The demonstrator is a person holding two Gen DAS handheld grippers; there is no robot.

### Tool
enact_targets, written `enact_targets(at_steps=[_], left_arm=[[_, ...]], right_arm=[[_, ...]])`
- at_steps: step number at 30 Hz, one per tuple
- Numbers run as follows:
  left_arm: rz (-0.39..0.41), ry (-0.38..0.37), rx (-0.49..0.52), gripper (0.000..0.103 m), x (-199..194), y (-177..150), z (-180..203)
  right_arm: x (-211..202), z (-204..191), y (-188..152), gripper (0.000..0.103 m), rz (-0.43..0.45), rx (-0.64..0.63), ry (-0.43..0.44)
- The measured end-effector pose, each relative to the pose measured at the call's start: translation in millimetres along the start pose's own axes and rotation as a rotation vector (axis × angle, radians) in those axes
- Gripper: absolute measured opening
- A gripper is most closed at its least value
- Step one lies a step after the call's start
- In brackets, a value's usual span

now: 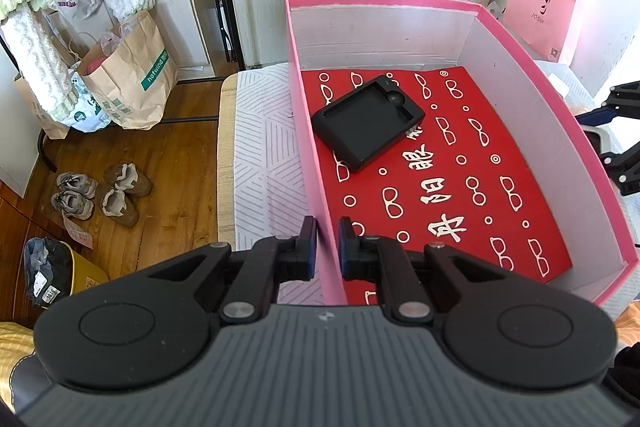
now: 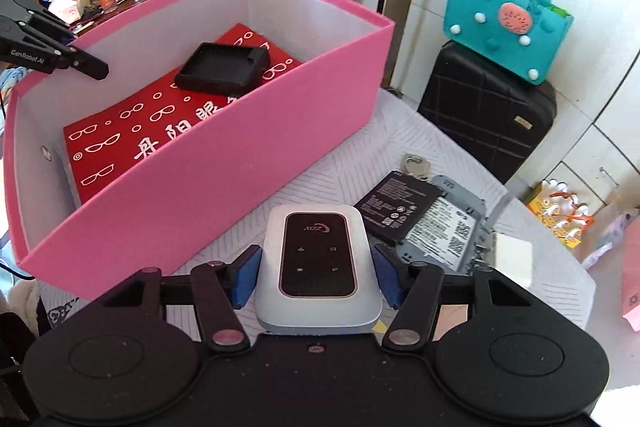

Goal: Organize rigid objects
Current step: 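Lower the white router into the pink box beside the case and release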

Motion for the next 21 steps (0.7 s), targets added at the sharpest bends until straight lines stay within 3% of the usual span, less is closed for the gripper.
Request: enact_targets(at_steps=[7, 14, 19, 21], left_arm=[[-0.007, -0.004, 0.004, 0.010, -3, 1, 0], [-0.003, 0.003, 0.022, 0.010, -6, 2, 3], [-0.021, 0.003, 0.041, 0.010, -7, 4, 3], [-0.019, 0.003, 0.040, 0.010, -7, 4, 3]], right_arm=[[-44, 7, 24, 0.065, 0.120, 0.035, -0.062], [-77, -20, 79, 0.065, 0.251, -0.029, 0.021], [-41, -51, 114, 0.065, 0.171, -0.160, 0.035], [-14, -56, 123, 0.065, 0.107, -0.207, -0.007]])
Point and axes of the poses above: each gripper's, at about its wrist camera, not at the fingertips, and x roughly the way its jaws point, z to its right, y to its top, the point moved 9 cm from there along x, roughly the way its jaws point, and after that the axes turned 12 degrees about y, right-handed, at the moved point
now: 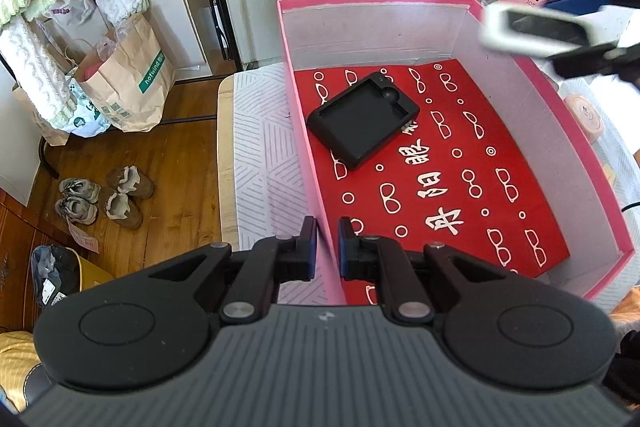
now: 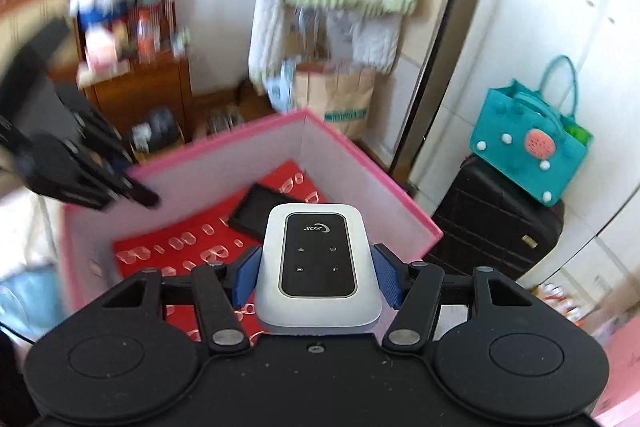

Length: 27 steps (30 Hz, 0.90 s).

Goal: Organize rigid objects
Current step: 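Lower the white router into the pink box beside the case and release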

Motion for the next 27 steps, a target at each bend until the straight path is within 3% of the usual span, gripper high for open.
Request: enact_targets(at_steps=[5, 12, 22, 25, 27], left_arm=[[0.017, -0.002, -0.001, 0.010, -1, 0, 0], [0.023, -0.029, -0.005, 0.011, -1, -1, -2], [0.034, -0.055, -0.011, 0.012, -2, -2, -4], [0.036, -0.058, -0.013, 0.012, -2, -2, -4], [0.034, -0.062, -0.013, 0.012, -2, -2, -4]], right_arm=[[63, 16, 7, 0.065, -0.153, -0.044, -0.093], [104, 27, 1, 0.065, -0.266, -0.076, -0.149], [128, 31, -3, 0.065, -0.325, 0.014, -0.114], [124, 32, 0, 0.065, -0.298, 0.040, -0.099], [116, 33, 2, 0.071, -0.275, 0.034, -0.107]])
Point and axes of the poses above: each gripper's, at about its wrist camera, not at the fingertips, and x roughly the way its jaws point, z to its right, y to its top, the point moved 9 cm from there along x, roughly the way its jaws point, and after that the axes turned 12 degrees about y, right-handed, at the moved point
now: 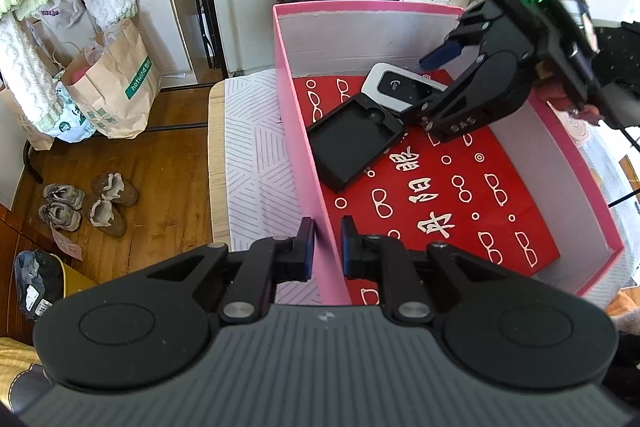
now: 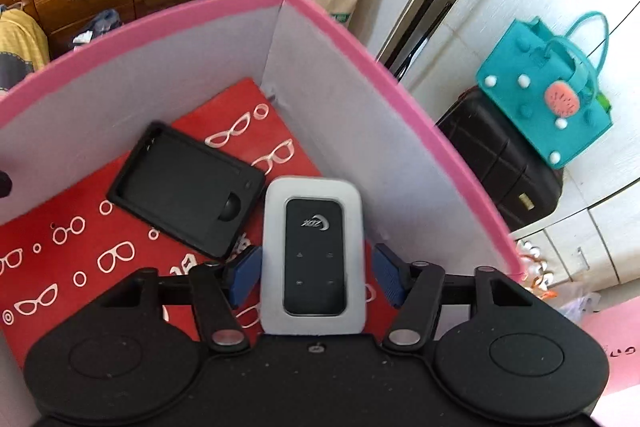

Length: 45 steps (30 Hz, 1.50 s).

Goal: Organize rigid objects
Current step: 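Lower the white router into the pink box beside the case and release, then grasp the cream plastic clip with the right tool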

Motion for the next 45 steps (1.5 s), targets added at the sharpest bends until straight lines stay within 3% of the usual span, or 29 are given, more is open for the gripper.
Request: enact_targets(at_steps=[8, 16, 21, 27, 32, 36, 41, 44, 45], left_arm=[[0.006, 0.000, 0.005, 0.012, 0, 0, 1], [0.003, 0.007, 0.005, 0.012, 0, 0, 2], [0.006, 0.016, 0.002, 0.012, -1, -1, 4], [0.012, 0.032, 0.009, 0.012, -3, -3, 7], [0.011, 0.044, 0.008, 0.012, -5, -4, 6], [0.008, 0.049, 0.004, 0.012, -7, -2, 5], [0.012, 0.057, 0.001, 0.012, -9, -2, 5], [0.014, 0.062, -0.001, 0.011, -9, -2, 6], [0.015, 0.065, 0.000, 0.011, -9, -2, 6]], right_arm=[[-69, 4, -12, 0.074, 0.197, 0.074, 0.059], [-137, 4, -74, 0.074, 0.369, 0.181, 0.105], [-140, -1, -130, 0.074, 0.333, 0.255, 0.055], [-131, -13, -190, 0.074, 0.359, 0.334, 0.084], [-120, -22, -225, 0.074, 0.407, 0.303, 0.032], [-108, -27, -240, 0.073, 0.389, 0.319, 0.032], [-91, -24, -247, 0.063, 0.368, 0.367, 0.033], [-85, -21, -248, 0.042, 0.391, 0.399, 0.030], [-83, -19, -248, 0.029, 0.397, 0.416, 0.040]])
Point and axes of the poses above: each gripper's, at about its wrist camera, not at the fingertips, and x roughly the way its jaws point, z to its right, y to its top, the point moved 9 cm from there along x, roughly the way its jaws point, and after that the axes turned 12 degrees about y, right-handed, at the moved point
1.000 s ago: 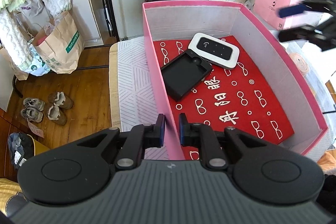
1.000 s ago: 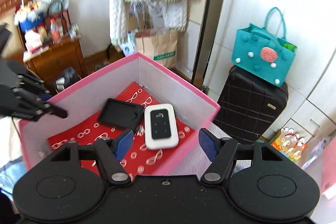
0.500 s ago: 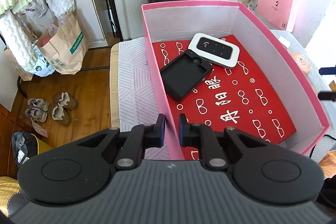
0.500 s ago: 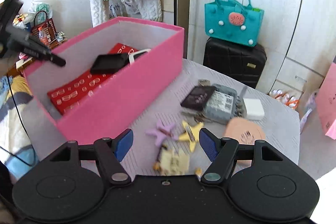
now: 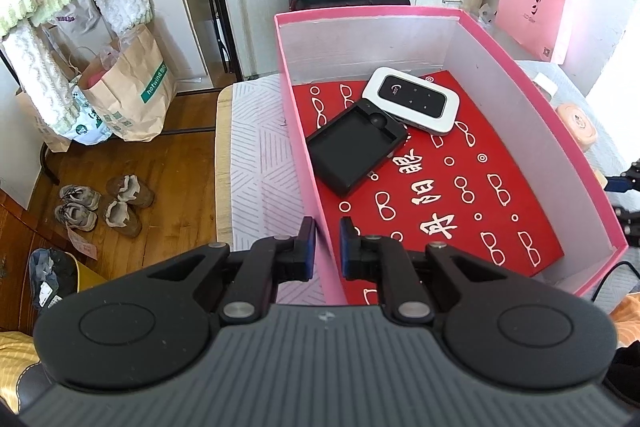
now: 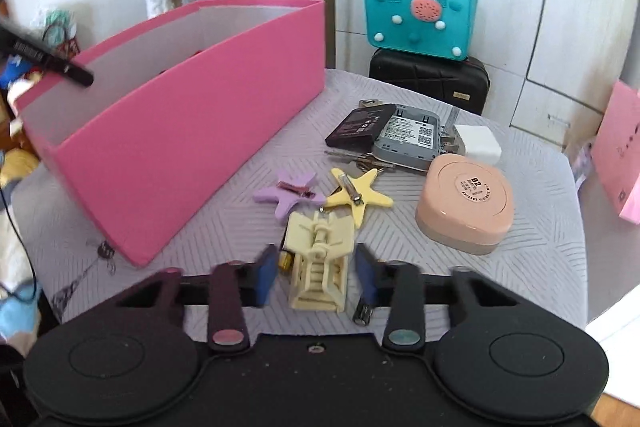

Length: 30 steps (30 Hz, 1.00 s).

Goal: Organize rigid objects
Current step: 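Grasp the cream plastic clip with the right tool, then place the cream clip into the pink box and open the right tool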

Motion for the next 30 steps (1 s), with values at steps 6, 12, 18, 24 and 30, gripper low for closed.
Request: enact_targets(at_steps=[6, 12, 18, 24, 30], left_arm=[[0.005, 0.003, 0.013, 0.010, -3, 0, 1], [0.004, -0.003, 0.010, 0.010, -3, 0, 1], [-0.003, -0.010, 0.004, 0.010, -4, 1, 1], [-0.030, -0.017, 0.007, 0.010, -2, 4, 0], [-0.055, -0.047, -0.011, 0.011, -1, 4, -3]], right_arm=[[-1, 7, 8, 0.020, 0.020, 0.043, 0.006], [-13, 3, 30, 0.020, 0.069, 0.037, 0.017], [-36, -14, 68, 0.020, 0.169, 0.024, 0.103], [-40, -44, 125, 0.020, 0.165, 0.024, 0.262], [20, -99, 159, 0.020, -0.104, -0.011, 0.417]])
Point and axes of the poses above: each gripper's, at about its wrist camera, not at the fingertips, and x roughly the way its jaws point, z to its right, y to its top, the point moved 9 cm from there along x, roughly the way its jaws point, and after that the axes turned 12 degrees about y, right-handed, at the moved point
